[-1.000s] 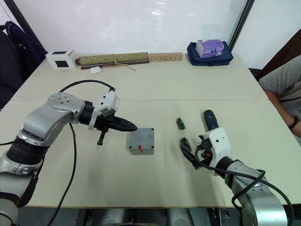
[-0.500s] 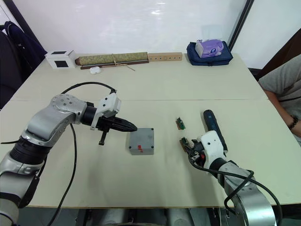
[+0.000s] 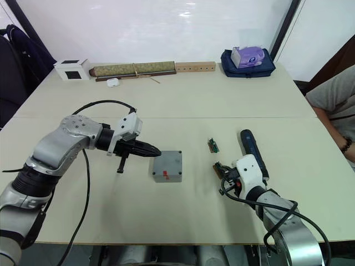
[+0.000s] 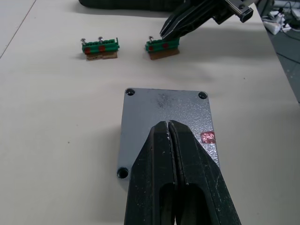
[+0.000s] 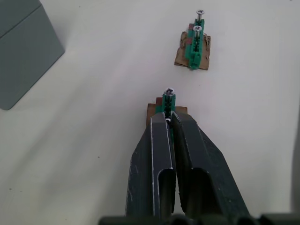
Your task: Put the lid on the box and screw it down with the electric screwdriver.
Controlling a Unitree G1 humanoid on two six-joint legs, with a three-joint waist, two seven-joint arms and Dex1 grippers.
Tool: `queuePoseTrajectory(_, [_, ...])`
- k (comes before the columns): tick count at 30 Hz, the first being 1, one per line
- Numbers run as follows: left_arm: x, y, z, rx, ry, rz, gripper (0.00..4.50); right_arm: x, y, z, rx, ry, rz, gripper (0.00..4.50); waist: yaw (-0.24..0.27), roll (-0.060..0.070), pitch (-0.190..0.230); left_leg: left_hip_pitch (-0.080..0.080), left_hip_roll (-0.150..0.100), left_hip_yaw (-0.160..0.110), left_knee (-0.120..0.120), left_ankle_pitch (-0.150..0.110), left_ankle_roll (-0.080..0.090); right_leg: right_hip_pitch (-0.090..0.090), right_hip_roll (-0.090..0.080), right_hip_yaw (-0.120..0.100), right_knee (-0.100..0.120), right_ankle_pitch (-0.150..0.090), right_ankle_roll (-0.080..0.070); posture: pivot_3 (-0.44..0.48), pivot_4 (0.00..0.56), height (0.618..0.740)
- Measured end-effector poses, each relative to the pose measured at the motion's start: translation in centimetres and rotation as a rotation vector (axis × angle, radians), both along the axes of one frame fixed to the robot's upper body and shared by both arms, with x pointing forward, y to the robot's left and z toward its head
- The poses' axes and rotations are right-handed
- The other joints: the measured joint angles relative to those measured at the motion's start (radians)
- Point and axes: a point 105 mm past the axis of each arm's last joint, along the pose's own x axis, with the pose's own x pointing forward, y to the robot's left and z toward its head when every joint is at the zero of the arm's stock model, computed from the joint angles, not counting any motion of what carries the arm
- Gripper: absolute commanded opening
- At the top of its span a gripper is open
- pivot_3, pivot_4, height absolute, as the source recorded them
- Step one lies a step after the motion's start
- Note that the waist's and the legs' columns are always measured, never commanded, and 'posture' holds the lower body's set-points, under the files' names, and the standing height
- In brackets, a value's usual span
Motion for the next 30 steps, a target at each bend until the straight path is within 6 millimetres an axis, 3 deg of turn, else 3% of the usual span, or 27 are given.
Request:
queuePoseTrajectory(7, [0.1,0.1,0.0,0.000,-0.004,0.007,0.00,0.1,-0.2,0.3,0.011,-0.002,-0.010,0.05,0.000,0.000,0.000,0.000,0.000,0.000,0.000,0.000,0.000,0.000,0.000,0.000,0.000,0.000,0.000,0.000,0.150,0.740])
queuePoseTrajectory(16, [1.2,1.0,-0.1,-0.019,0.009,0.079,0.00,0.8,0.2,4.1,0.001,-0.109,0.016,0.05,-0.002,0.000,0.000,0.000,0.000,0.000,0.000,0.000,0.000,0.000,0.000,0.000,0.000,0.000,0.000,0.000,0.150,0.740])
queuePoseTrajectory(19, [1.7,1.5,0.3,-0.039,0.001,0.121,0.00,1.5,1.3,6.7,-0.021,-0.210,0.067,0.05,-0.003,0.000,0.000,0.000,0.000,0.000,0.000,0.000,0.000,-0.001,0.000,0.000,0.000,0.000,0.000,0.000,0.150,0.740])
queuePoseTrajectory(22, [1.7,2.6,0.4,-0.060,0.041,0.172,0.00,2.0,4.0,8.1,0.022,-0.256,0.177,0.05,-0.007,0.000,0.001,0.000,0.001,0.000,-0.001,0.000,0.000,-0.001,0.001,0.000,0.000,0.000,0.000,0.000,0.150,0.740])
queuePoseTrajectory(25, [1.1,3.8,-0.5,-0.040,0.090,0.208,0.00,1.8,6.6,8.1,0.042,-0.257,0.295,0.05,-0.005,0.000,0.001,-0.001,0.001,-0.001,-0.001,0.000,0.000,-0.002,0.001,0.000,0.000,0.000,0.000,0.000,0.150,0.740])
queuePoseTrajectory(30, [0.7,4.3,-1.1,-0.035,0.117,0.252,0.00,2.6,8.2,7.0,0.031,-0.237,0.356,0.05,0.004,-0.001,0.002,-0.002,0.001,-0.001,0.000,0.000,0.000,-0.002,-0.002,0.000,0.000,0.000,0.000,0.000,0.150,0.740])
